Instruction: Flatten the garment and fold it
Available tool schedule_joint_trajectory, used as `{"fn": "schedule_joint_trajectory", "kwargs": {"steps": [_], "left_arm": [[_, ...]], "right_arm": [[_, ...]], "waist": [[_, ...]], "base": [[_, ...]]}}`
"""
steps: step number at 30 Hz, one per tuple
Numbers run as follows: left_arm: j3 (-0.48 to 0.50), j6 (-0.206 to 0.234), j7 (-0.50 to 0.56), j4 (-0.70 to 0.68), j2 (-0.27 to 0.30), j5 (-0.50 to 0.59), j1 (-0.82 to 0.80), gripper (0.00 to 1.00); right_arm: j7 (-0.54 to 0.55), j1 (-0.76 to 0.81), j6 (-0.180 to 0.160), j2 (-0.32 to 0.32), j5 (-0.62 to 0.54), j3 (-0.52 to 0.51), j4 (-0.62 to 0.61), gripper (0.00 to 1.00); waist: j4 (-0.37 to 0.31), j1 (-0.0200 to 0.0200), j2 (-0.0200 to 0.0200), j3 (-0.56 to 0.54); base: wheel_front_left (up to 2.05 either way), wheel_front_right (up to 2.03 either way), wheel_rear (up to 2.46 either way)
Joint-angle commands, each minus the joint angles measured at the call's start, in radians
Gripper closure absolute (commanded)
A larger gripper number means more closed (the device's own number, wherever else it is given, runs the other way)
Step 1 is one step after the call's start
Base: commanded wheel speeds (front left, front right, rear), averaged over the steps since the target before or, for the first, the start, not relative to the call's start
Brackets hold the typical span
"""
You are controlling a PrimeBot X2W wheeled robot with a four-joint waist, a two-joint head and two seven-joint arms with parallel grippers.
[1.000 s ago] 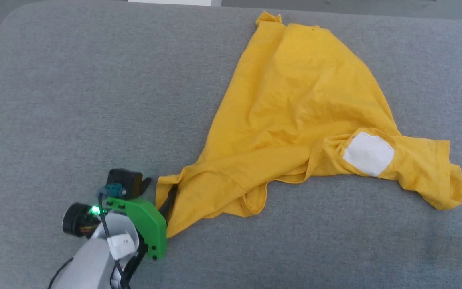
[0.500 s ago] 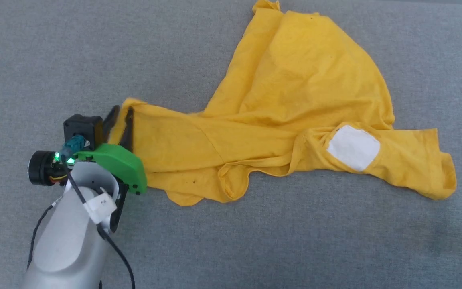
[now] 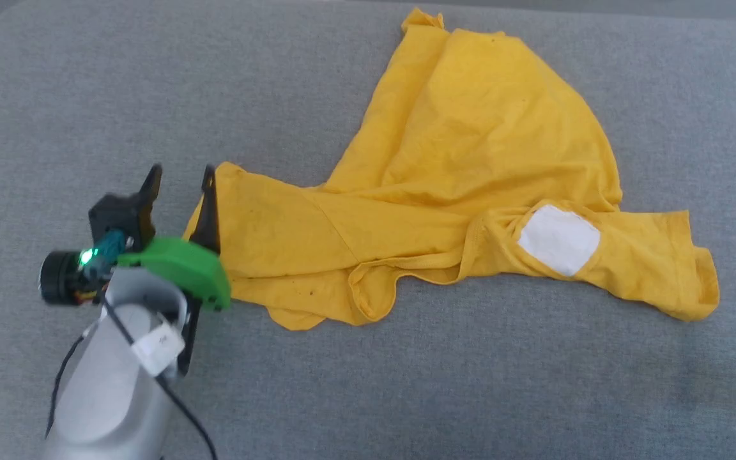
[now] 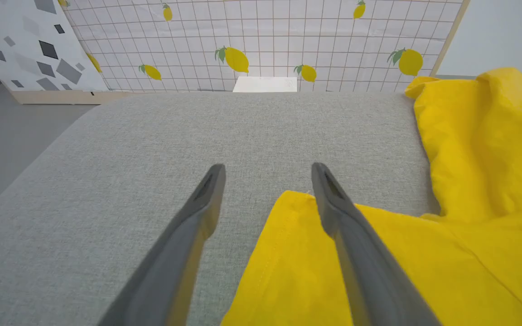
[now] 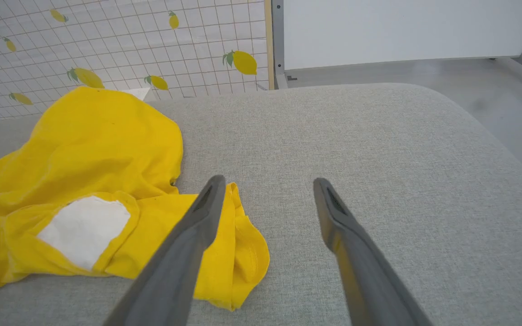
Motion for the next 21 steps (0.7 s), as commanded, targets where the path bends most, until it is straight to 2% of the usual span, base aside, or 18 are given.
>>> {"fn": "schedule_joint_trajectory", "kwargs": {"steps": [1, 5, 9, 13, 21], "left_arm": [[-0.003, 0.008, 0.018, -0.024, 0.017, 0.007, 0.041, 0.0], [-0.013, 0.007, 0.136, -0.118, 0.051, -0.014, 0.128, 0.0], [-0.025, -0.013, 0.23, -0.156, 0.076, -0.043, 0.168, 0.0], [-0.037, -0.014, 0.304, -0.125, 0.093, -0.049, 0.166, 0.0], [-0.044, -0.025, 0.414, -0.015, 0.085, -0.102, 0.149, 0.0]], "right_arm": [[-0.003, 0.004, -0.001, 0.0, -0.002, -0.001, 0.002, 0.0], [0.003, 0.014, -0.001, 0.0, -0.002, 0.006, -0.001, 0.0], [0.01, 0.014, -0.001, 0.0, -0.003, 0.012, -0.011, 0.0], [0.02, 0.01, -0.001, 0.0, -0.01, 0.019, -0.023, 0.0], [0.035, 0.012, -0.001, 0.0, -0.019, 0.013, -0.041, 0.0]], "waist": [[0.01, -0.0001, -0.0001, -0.017], [0.018, -0.0001, -0.0001, -0.022], [0.022, -0.0001, -0.0001, -0.007], [0.016, -0.0001, -0.0001, 0.011], [-0.002, -0.0001, -0.0001, 0.018]], "base": [[0.0, 0.0, 0.0], [0.0, 0.0, 0.0], [0.0, 0.0, 0.0], [0.0, 0.0, 0.0], [0.0, 0.0, 0.0]]}}
